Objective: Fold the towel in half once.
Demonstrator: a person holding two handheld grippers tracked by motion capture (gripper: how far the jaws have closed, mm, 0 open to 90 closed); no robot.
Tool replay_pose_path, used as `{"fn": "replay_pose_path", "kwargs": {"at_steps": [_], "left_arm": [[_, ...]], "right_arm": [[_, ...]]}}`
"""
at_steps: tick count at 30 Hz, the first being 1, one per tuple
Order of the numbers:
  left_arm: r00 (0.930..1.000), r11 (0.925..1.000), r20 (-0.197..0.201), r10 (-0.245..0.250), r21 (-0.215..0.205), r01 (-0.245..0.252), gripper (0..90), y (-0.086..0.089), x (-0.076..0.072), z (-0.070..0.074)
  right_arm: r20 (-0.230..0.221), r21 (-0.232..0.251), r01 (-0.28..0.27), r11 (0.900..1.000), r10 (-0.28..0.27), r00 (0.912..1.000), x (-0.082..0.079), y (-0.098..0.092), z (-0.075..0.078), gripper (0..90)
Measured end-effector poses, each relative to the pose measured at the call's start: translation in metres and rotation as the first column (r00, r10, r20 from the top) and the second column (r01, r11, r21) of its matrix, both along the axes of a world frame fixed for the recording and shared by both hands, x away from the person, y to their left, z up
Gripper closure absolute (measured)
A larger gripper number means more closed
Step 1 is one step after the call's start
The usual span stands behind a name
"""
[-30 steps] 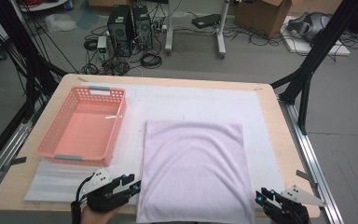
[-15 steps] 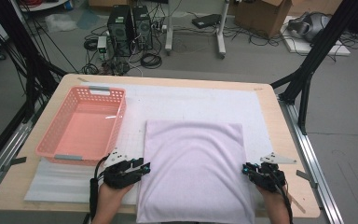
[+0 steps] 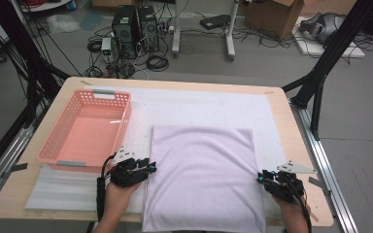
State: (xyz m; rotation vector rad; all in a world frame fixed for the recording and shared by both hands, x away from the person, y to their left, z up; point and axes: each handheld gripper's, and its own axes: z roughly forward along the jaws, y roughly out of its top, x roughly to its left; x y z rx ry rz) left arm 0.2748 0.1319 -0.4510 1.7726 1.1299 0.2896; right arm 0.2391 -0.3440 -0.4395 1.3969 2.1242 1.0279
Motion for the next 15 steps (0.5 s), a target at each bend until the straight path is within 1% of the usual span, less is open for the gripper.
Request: {"fn": "replay_pose_path", "kwargs": {"at_steps": [1,3,4,5,6,7,8,9,12,14,15], "left_arm": [[0.9999,0.9998,-0.008,-0.006,0.019,0.006,67.1,-0.002,0.002,0.0],[0.9996,0.9983,-0.025,-0.009,0.057,0.01,70.9,-0.008,0.004,-0.002],[0.9996,0.9966,-0.026,-0.009,0.082,0.011,74.5,-0.011,0.005,-0.002],[0.9998,0.9942,-0.02,0.002,0.107,0.0,78.7,-0.012,0.005,-0.001],[0.9998,0.9913,-0.013,0.014,0.131,-0.012,83.5,-0.014,0.005,-0.001],[0.9998,0.9907,-0.012,0.018,0.135,-0.016,87.5,-0.015,0.005,-0.001],[0.9997,0.9898,-0.009,0.022,0.141,-0.02,88.2,-0.015,0.005,-0.001],[0.9997,0.9897,-0.007,0.024,0.141,-0.022,88.7,-0.015,0.004,-0.001],[0.9991,0.9858,0.017,0.039,0.163,-0.041,89.8,-0.014,0.003,0.0],[0.9982,0.9845,0.024,0.056,0.165,-0.059,89.8,-0.012,0.003,0.0],[0.9979,0.9852,0.018,0.063,0.159,-0.065,89.9,-0.011,0.003,0.0]], "right_arm": [[0.012,0.0,-0.004,1.0,0.004,0.9999,-0.001,-0.001,0.001,69.7],[0.014,0.008,0.004,1.0,-0.004,0.9999,-0.001,-0.002,0.001,68.7],[0.018,0.007,0.003,1.0,-0.003,0.9998,-0.001,-0.003,0.001,68.5],[0.011,0.01,0.007,1.0,-0.007,0.9999,-0.001,-0.003,0.0,68.4],[0.013,0.007,0.005,1.0,-0.005,0.9999,-0.001,-0.003,0.0,68.3],[0.012,0.008,0.004,1.0,-0.004,0.9999,0.0,-0.003,-0.001,68.3],[0.011,0.012,0.005,1.0,-0.005,0.9999,0.0,-0.003,-0.001,68.3],[0.012,0.011,0.002,1.0,-0.003,0.9999,0.0,-0.003,-0.001,68.3],[0.012,0.013,-0.008,1.0,0.008,0.9999,0.0,-0.002,0.0,68.3],[0.013,0.019,-0.006,1.0,0.006,0.9999,0.0,-0.002,0.0,68.3],[0.015,0.018,-0.008,1.0,0.008,0.9999,0.0,-0.002,0.0,68.3]]}}
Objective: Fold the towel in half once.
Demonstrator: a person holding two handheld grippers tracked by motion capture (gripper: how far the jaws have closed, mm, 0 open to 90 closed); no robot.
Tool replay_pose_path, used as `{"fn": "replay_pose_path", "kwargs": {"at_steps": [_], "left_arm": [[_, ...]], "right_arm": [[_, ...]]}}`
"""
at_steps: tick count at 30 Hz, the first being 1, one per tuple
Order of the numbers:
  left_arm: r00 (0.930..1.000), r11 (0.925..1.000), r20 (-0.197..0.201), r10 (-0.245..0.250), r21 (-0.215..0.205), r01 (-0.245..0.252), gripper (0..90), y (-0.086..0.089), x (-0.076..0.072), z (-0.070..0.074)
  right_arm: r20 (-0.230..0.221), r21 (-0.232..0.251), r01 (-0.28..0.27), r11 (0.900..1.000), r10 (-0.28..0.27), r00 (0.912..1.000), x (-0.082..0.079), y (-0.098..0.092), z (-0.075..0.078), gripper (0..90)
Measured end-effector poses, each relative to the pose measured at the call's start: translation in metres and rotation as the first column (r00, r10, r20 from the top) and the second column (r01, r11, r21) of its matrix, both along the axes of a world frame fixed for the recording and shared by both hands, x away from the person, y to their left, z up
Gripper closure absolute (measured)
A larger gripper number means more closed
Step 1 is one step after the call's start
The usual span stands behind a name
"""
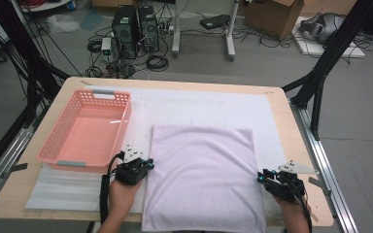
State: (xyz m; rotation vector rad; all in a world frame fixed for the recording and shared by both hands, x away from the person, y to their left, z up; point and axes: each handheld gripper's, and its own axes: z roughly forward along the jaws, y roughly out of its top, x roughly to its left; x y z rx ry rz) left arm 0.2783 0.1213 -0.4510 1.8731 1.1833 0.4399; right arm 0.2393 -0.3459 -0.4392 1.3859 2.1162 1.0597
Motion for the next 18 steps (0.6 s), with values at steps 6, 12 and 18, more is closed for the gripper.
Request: {"fn": "replay_pose_path", "kwargs": {"at_steps": [6,12,18], "left_arm": [[0.9998,0.999,0.021,-0.003,-0.045,0.004,73.7,0.001,0.004,0.001],[0.9987,0.9917,0.043,-0.028,-0.124,0.034,52.6,-0.007,0.034,0.01],[0.9972,0.9897,0.063,-0.04,-0.135,0.048,53.5,-0.013,0.074,0.012]], "right_arm": [[0.002,0.014,0.006,1.0,-0.006,1.0,0.004,-0.002,0.001,64.3],[0.034,0.027,0.008,1.0,-0.009,0.9994,0.032,-0.005,0.008,53.3],[0.019,0.032,0.031,0.999,-0.032,0.9993,0.075,-0.01,0.002,53.8]]}}
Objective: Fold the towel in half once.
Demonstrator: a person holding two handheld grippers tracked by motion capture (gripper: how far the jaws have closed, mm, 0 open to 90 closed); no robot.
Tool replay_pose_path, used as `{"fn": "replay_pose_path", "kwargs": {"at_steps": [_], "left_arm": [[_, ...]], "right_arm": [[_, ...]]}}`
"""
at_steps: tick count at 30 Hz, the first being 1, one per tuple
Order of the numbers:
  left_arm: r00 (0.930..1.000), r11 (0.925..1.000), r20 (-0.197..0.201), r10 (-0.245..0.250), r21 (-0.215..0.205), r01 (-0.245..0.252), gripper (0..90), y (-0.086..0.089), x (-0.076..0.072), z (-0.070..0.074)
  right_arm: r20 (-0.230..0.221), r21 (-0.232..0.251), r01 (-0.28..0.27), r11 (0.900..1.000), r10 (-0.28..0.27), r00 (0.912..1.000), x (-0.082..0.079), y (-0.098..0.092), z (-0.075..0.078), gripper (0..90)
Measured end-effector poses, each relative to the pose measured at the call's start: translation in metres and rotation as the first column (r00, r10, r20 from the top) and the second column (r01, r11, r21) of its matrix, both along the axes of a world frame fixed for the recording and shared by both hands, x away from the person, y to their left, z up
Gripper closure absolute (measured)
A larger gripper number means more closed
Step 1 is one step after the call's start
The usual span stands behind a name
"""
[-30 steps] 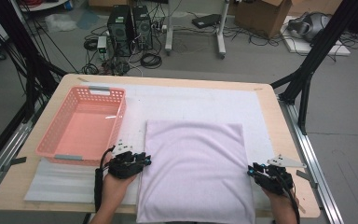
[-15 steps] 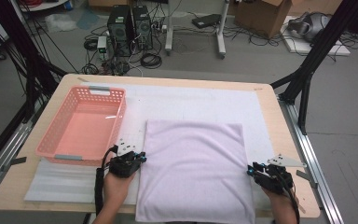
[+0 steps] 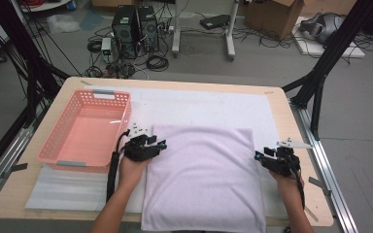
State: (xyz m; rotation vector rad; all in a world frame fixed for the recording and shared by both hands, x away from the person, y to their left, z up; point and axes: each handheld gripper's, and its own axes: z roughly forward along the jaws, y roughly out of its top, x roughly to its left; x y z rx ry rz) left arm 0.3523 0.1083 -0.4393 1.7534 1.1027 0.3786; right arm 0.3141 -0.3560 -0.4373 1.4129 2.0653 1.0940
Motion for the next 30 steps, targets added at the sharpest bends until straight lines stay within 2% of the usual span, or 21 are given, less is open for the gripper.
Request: {"fn": "replay_pose_path", "kwargs": {"at_steps": [3,5,6,8,11,13,14,16,20,22,24,25,26,27,29,30], "left_arm": [[0.9993,0.9997,-0.028,0.026,-0.001,-0.026,54.9,0.002,0.02,-0.002],[0.9972,0.9987,-0.053,0.052,0.006,-0.052,48.9,0.003,0.031,-0.004],[0.996,0.998,-0.065,0.061,0.022,-0.06,48.6,0.003,0.036,-0.005],[0.995,0.9967,-0.059,0.081,0.003,-0.081,47.2,0.003,0.043,-0.008],[0.9889,0.9948,-0.11,0.1,0.03,-0.097,45.1,0.002,0.052,-0.013],[0.9871,0.9936,-0.117,0.109,0.04,-0.105,44.7,0.001,0.057,-0.013],[0.9853,0.9915,-0.12,0.122,0.06,-0.116,44.0,0.001,0.06,-0.012],[0.9839,0.9903,-0.12,0.133,0.058,-0.126,44.9,0.002,0.063,-0.013],[0.9869,0.9868,-0.094,0.131,0.108,-0.121,45.2,-0.003,0.067,-0.013],[0.9865,0.9823,-0.083,0.141,0.136,-0.129,47.7,-0.005,0.066,-0.013],[0.9857,0.9753,-0.068,0.154,0.17,-0.14,53.7,-0.008,0.065,-0.013],[0.9862,0.9737,-0.062,0.153,0.18,-0.14,58.8,-0.008,0.065,-0.012],[0.987,0.9776,-0.069,0.145,0.163,-0.133,65.2,-0.007,0.066,-0.013],[0.9896,0.9834,-0.078,0.121,0.145,-0.108,75.8,-0.007,0.066,-0.013],[0.9903,0.9809,-0.07,0.12,0.162,-0.107,82.3,-0.009,0.065,-0.012],[0.9887,0.9822,-0.08,0.127,0.149,-0.114,83.0,-0.009,0.065,-0.012]], "right_arm": [[0.003,0.011,0.019,1.0,-0.019,0.9998,0.019,0.0,-0.001,55.0],[0.006,0.014,0.021,1.0,-0.021,0.9998,0.034,0.002,0.0,53.1],[0.006,0.012,0.021,1.0,-0.022,0.9998,0.041,0.004,0.0,52.9],[-0.002,0.003,0.017,1.0,-0.017,0.9999,0.055,0.008,0.001,52.1],[-0.021,-0.009,0.019,1.0,-0.019,0.9996,0.076,0.016,-0.002,52.1],[-0.032,-0.019,0.022,1.0,-0.023,0.9992,0.084,0.02,-0.004,53.8],[-0.046,-0.03,0.024,0.999,-0.026,0.9986,0.087,0.022,-0.006,54.6],[-0.066,-0.041,0.028,0.999,-0.031,0.9973,0.091,0.024,-0.01,56.1],[-0.063,-0.061,0.013,0.998,-0.017,0.9979,0.091,0.025,-0.009,62.2],[-0.07,-0.047,0.005,0.999,-0.008,0.9975,0.091,0.024,-0.009,70.7],[-0.074,-0.034,-0.01,0.999,0.007,0.9972,0.091,0.025,-0.009,81.7],[-0.076,-0.029,-0.016,0.999,0.014,0.997,0.09,0.027,-0.009,83.4],[-0.074,-0.039,-0.015,0.999,0.012,0.9972,0.09,0.028,-0.009,84.5],[-0.075,-0.04,-0.016,0.999,0.013,0.9971,0.09,0.028,-0.008,85.3],[-0.079,-0.016,-0.012,1.0,0.011,0.9968,0.09,0.026,-0.009,86.1],[-0.079,-0.013,-0.011,1.0,0.01,0.9968,0.09,0.026,-0.009,86.3]]}}
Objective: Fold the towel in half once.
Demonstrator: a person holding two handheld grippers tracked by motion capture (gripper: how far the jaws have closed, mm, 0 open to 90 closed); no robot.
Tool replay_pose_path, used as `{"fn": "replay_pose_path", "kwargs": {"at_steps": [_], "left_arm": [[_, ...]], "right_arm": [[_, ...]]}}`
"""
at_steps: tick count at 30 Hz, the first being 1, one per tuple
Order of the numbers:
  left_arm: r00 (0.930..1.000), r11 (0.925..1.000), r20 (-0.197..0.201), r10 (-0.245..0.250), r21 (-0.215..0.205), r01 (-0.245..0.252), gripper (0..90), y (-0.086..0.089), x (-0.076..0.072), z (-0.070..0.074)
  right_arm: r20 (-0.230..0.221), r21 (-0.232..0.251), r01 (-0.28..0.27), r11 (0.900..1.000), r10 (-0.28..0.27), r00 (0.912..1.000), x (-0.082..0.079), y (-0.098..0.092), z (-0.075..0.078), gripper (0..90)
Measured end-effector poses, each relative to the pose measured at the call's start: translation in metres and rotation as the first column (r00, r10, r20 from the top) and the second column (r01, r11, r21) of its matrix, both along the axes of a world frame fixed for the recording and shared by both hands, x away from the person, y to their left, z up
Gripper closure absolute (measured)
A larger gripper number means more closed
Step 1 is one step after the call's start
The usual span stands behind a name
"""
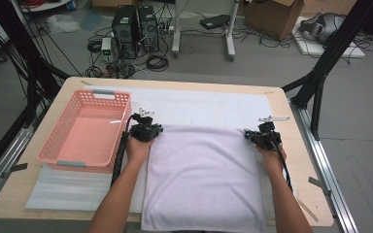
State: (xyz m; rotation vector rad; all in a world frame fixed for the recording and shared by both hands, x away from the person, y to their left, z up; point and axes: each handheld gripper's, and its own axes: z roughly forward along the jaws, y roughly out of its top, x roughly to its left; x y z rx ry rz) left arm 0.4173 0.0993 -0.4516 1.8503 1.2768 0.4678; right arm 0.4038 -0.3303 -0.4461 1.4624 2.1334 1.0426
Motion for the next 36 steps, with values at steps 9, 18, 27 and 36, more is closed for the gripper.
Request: {"fn": "replay_pose_path", "kwargs": {"at_steps": [9,18,27,36], "left_arm": [[0.9971,0.9972,0.046,0.061,-0.046,-0.059,84.1,0.003,0.02,0.02],[0.9911,0.9952,0.116,0.066,-0.08,-0.057,84.0,0.002,0.049,0.038],[0.9909,0.992,0.097,0.093,-0.094,-0.084,82.6,0.008,0.054,0.035],[0.993,0.9887,0.1,0.063,-0.142,-0.048,57.4,0.011,0.046,0.041]], "right_arm": [[0.108,-0.035,0.064,0.997,-0.06,0.9923,0.012,-0.001,0.013,86.8],[0.153,-0.04,0.091,0.995,-0.083,0.9846,0.037,-0.007,0.022,86.7],[0.208,-0.049,0.092,0.995,-0.08,0.9748,0.05,0.001,0.032,86.4],[0.167,0.007,0.138,0.99,-0.137,0.9765,0.048,-0.003,0.037,66.3]]}}
